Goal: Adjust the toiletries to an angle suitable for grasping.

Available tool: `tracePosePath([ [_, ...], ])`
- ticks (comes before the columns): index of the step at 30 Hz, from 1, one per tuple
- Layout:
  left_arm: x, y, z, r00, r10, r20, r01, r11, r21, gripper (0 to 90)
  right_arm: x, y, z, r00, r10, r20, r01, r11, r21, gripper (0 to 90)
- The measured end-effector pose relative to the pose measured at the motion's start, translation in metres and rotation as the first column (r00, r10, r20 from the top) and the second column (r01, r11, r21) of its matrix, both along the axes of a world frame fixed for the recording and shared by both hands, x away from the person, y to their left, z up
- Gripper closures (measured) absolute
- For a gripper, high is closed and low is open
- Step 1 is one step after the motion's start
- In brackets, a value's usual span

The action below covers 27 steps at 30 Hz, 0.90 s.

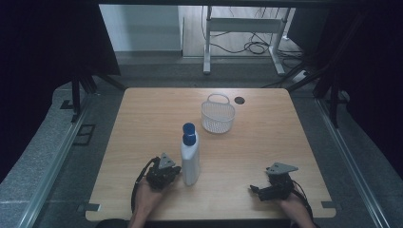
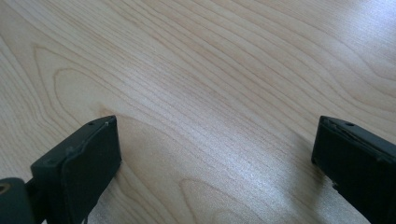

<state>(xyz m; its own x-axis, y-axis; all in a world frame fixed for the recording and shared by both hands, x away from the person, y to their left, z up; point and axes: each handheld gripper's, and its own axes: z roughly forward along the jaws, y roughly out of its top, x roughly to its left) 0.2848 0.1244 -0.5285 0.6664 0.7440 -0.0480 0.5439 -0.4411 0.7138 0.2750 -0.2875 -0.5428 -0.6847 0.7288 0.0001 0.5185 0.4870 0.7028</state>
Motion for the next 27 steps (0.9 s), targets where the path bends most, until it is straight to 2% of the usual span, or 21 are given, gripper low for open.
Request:
tracePosePath([
  [15, 0.015, -0.004, -0.004, 1.0, -0.006, -0.004, 0.006, 0.9996, -0.027, 89.1, 0.0, 0.0, 0.0, 1.0, 0.0, 0.0, 0.0, 1.0, 0.0, 0.6],
  [27, 0.016, -0.013, -0.007, 0.9995, -0.029, -0.01, 0.029, 0.9993, -0.025, 89.2, 0.0, 0.0, 0.0, 1.0, 0.001, -0.001, -0.001, 1.0, -0.002, 0.4],
])
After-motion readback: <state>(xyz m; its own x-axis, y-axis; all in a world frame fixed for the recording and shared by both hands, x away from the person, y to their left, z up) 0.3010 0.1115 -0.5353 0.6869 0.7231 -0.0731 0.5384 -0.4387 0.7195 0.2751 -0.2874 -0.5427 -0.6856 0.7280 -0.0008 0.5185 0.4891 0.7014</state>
